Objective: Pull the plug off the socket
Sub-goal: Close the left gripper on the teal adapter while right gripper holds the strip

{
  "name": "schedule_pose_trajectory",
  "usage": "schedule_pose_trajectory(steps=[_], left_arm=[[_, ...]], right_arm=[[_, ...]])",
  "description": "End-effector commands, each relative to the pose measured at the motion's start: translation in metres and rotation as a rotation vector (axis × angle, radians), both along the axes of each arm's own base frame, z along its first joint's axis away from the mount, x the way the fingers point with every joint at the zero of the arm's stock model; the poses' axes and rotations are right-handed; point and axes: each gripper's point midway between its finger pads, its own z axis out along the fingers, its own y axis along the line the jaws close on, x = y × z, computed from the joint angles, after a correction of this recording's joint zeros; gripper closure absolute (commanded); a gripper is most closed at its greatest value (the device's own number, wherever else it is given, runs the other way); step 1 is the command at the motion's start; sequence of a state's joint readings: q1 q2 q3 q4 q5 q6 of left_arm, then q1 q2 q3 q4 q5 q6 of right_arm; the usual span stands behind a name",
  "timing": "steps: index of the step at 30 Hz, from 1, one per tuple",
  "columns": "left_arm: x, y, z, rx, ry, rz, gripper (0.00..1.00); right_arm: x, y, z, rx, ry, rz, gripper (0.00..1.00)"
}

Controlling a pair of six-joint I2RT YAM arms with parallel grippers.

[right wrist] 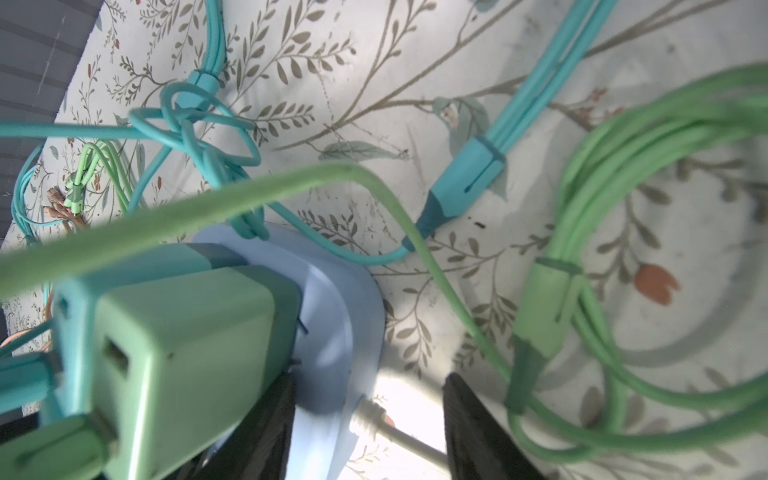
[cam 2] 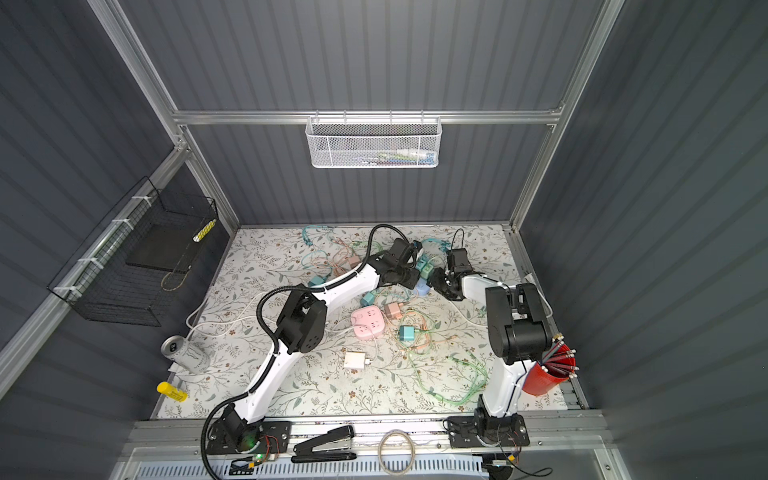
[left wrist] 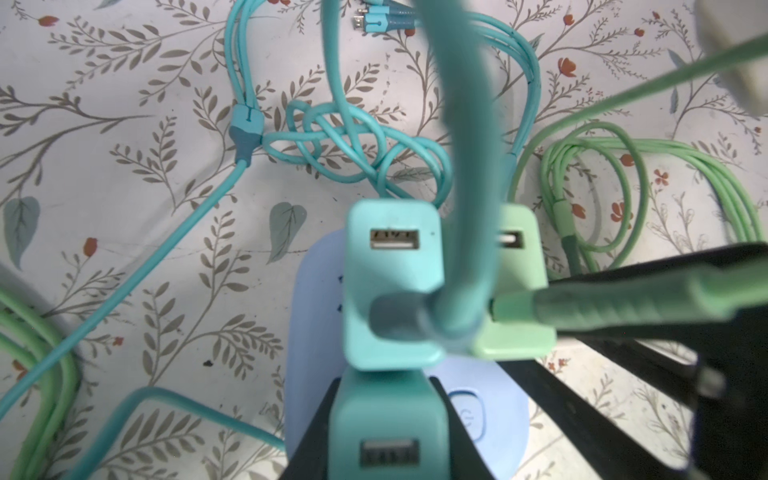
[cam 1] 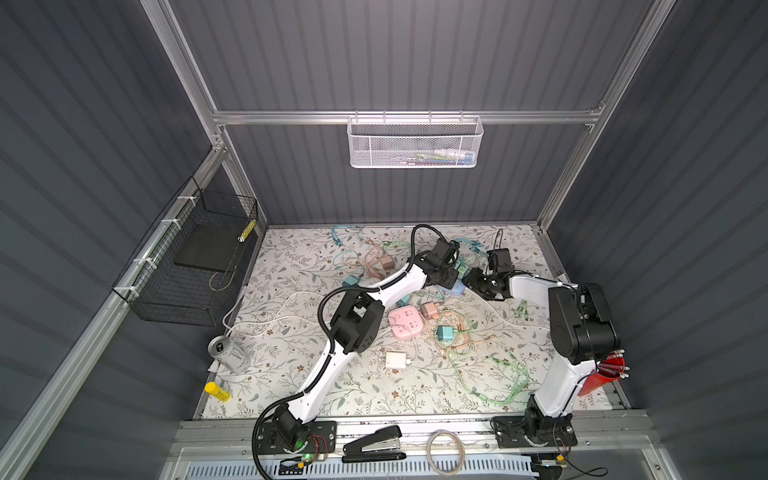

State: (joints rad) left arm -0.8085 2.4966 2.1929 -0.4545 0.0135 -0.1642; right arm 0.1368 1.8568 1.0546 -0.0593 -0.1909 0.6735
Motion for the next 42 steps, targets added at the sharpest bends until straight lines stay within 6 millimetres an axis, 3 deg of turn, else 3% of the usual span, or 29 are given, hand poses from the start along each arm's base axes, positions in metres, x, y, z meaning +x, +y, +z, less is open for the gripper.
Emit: schedule_pose_trajectory(steps=[1,16,24,34,42], left_arm=[[-0.004,-0.027,0.061,-0.144,-0.054,-0.067,0.97],[-0.018,-0.047,0.023,-0.009,-0.144,-0.203,0.98],[-0.013,-0.046,0.046,-0.033,-0.182,-0.186,0.98],[-0.007,-0.039,0.065,-0.18,-0.051,-0.165,0.97],[-0.011,-0.035,0.06,-0.152,-0.056,-0.169,0.97]], right_arm=[[-0.023,-0.008,-0.024,-0.06,0.105,-0.011,0.43],[-0.021,-0.01,-0.017,-0.132,0.106,-0.006,0.44],[-0.019,-0.008,-0.019,-0.2,0.12,-0.002,0.44],[-0.019,-0.007,-0.02,-0.195,0.118,-0.011,0.45],[-0.02,-0.008,-0.022,-0.192,0.117,-0.016,0.45]])
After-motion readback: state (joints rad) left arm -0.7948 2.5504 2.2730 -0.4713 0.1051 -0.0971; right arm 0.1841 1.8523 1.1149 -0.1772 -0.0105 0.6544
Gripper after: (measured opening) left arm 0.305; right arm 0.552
